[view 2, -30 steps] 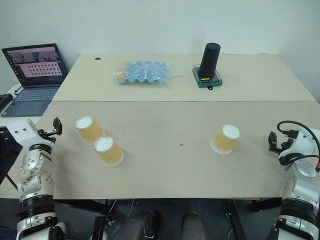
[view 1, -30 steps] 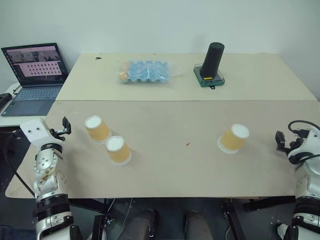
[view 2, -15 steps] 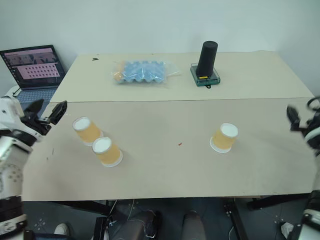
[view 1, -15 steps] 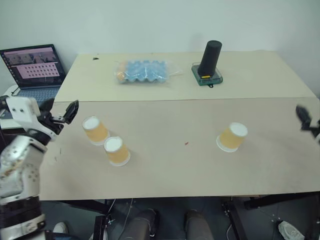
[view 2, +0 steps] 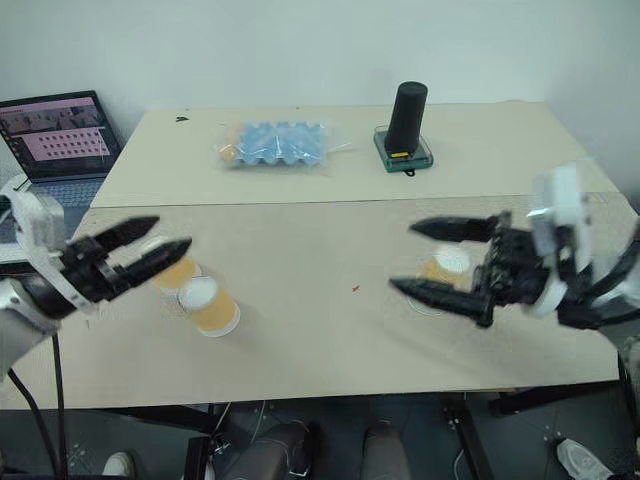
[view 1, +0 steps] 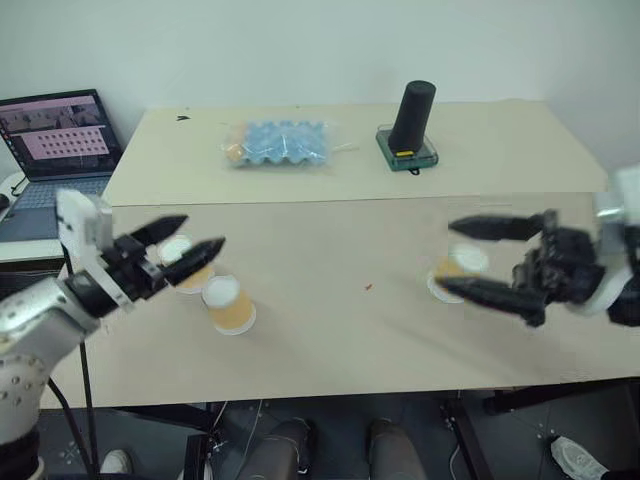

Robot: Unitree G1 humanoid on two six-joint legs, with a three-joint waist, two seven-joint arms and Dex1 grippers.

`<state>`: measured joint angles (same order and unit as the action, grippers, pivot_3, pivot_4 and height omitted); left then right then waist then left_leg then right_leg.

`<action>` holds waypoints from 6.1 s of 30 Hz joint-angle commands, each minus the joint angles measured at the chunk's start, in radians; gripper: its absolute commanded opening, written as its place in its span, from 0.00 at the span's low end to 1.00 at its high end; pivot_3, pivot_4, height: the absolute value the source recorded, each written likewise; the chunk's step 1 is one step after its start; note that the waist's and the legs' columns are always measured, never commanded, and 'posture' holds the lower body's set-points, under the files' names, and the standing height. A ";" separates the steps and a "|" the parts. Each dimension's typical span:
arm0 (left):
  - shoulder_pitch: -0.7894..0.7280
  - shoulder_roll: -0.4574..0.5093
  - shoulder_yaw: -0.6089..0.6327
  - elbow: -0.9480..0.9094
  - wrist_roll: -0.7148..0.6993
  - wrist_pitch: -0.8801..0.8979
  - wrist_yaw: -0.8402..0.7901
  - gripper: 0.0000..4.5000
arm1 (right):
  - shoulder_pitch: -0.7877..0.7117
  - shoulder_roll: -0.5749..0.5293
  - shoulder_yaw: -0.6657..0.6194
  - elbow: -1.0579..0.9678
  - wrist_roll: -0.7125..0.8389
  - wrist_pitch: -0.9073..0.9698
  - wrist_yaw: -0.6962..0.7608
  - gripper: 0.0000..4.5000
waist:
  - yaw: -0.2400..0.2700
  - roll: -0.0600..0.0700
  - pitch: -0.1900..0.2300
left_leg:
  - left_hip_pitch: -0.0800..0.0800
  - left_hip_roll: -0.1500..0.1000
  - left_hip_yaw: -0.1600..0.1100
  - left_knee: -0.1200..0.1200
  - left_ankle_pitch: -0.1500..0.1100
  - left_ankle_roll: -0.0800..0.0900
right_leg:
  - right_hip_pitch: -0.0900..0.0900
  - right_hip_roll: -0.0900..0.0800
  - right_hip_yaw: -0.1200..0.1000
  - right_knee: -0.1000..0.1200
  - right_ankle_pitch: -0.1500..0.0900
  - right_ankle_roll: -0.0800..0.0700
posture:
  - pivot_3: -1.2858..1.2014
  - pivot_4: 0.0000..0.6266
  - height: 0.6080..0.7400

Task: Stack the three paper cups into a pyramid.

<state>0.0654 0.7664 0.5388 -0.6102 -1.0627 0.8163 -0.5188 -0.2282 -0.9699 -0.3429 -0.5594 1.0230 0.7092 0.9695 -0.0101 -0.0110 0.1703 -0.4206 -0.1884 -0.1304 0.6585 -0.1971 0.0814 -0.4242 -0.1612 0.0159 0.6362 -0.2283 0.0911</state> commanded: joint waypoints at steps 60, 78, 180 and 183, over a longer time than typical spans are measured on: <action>-0.158 -0.023 -0.318 0.212 0.402 -0.143 -0.175 0.57 | -0.013 0.057 0.004 -0.105 0.062 0.010 -0.199 1.00 | 0.049 0.000 0.000 | -0.001 0.017 0.005 0.000 -0.003 -0.004 | -0.001 0.014 0.001 -0.010 0.009 -0.006 | 0.52 0.24 0.90; -0.650 -0.049 -0.488 0.293 0.381 -0.121 -0.309 0.57 | 0.028 0.086 0.011 -0.129 0.011 -0.016 -0.235 1.00 | 0.052 -0.001 0.000 | -0.001 0.016 0.005 0.001 -0.002 -0.005 | -0.001 0.014 0.001 -0.010 0.010 -0.005 | 0.52 0.24 0.90; -0.247 -0.712 -0.309 0.158 1.078 -0.253 0.566 0.99 | 0.053 0.154 0.091 -0.118 -0.084 -0.049 -0.260 1.00 | 0.059 -0.006 -0.002 | -0.001 0.016 0.006 0.003 0.000 -0.007 | 0.001 0.015 0.001 -0.008 0.014 -0.005 | 0.52 0.24 0.90; -0.268 -0.706 -0.296 0.193 1.071 -0.258 0.570 0.99 | 0.056 0.157 0.090 -0.118 -0.088 -0.050 -0.263 1.00 | 0.059 -0.006 -0.002 | -0.001 0.016 0.006 0.003 0.000 -0.007 | 0.001 0.015 0.001 -0.008 0.014 -0.005 | 0.52 0.24 0.90</action>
<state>-0.1817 0.0502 0.2276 -0.4139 0.0208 0.5716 0.0423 -0.1723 -0.8150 -0.2190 -0.6509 0.9338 0.6839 0.7103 0.0489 -0.0171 0.1687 -0.4214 -0.1725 -0.1245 0.6613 -0.1969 0.0746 -0.4234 -0.1465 0.0166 0.6279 -0.2139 0.0864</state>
